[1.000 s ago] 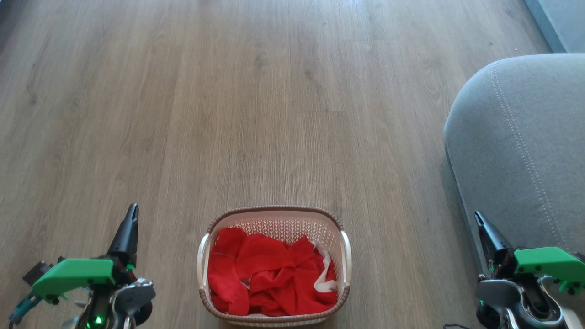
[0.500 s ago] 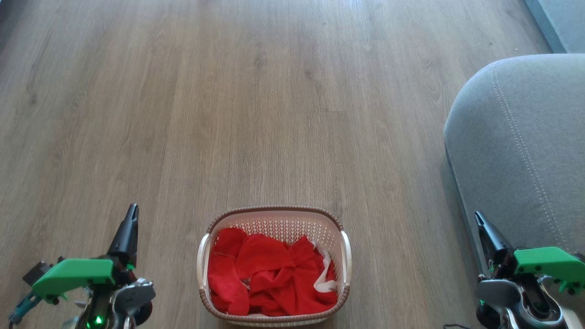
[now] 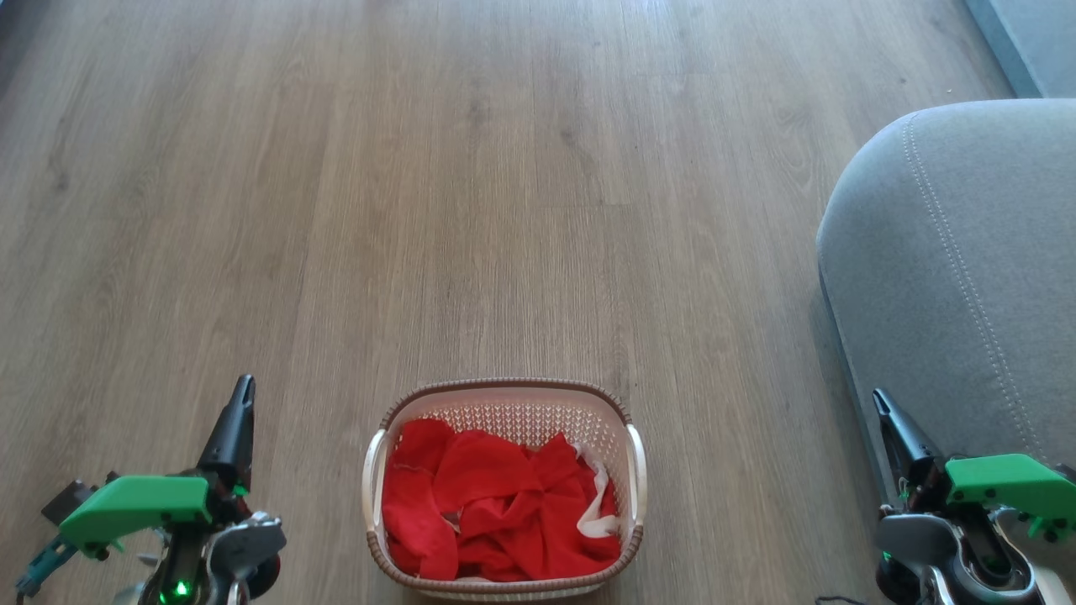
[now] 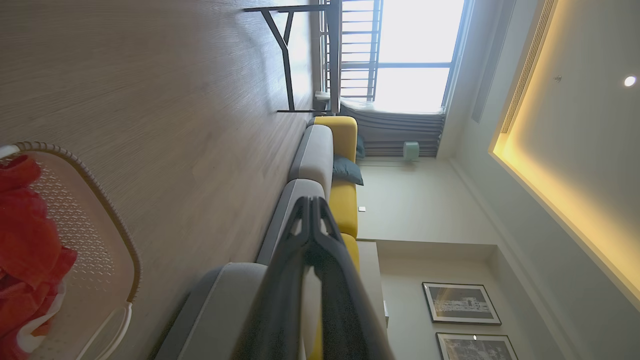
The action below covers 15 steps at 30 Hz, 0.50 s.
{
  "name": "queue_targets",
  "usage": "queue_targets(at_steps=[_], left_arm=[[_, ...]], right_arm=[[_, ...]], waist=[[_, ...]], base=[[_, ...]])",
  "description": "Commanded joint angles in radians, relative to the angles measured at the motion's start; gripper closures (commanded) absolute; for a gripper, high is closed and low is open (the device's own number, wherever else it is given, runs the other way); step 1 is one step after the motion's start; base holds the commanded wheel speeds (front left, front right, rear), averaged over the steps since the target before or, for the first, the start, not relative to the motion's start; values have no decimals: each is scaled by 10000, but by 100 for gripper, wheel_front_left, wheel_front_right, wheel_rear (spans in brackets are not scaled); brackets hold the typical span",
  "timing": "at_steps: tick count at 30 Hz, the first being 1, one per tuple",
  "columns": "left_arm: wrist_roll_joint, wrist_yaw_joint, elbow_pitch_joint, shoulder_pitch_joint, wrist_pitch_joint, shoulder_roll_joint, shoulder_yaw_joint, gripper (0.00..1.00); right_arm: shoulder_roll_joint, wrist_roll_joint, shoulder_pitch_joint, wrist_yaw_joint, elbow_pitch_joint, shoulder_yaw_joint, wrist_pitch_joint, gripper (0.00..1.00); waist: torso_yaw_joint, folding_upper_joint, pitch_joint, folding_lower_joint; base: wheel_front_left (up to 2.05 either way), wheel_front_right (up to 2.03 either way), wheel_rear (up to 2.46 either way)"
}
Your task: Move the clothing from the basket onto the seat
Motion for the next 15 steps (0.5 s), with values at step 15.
queue_targets(at_steps=[15], left_arm=[[-53,-67,-348,-561,72,62,358,100]], right_arm=[[-68,44,-452,69,-405,174,70,100]], waist=[[0,0,0,0]], base=[[0,0,0]])
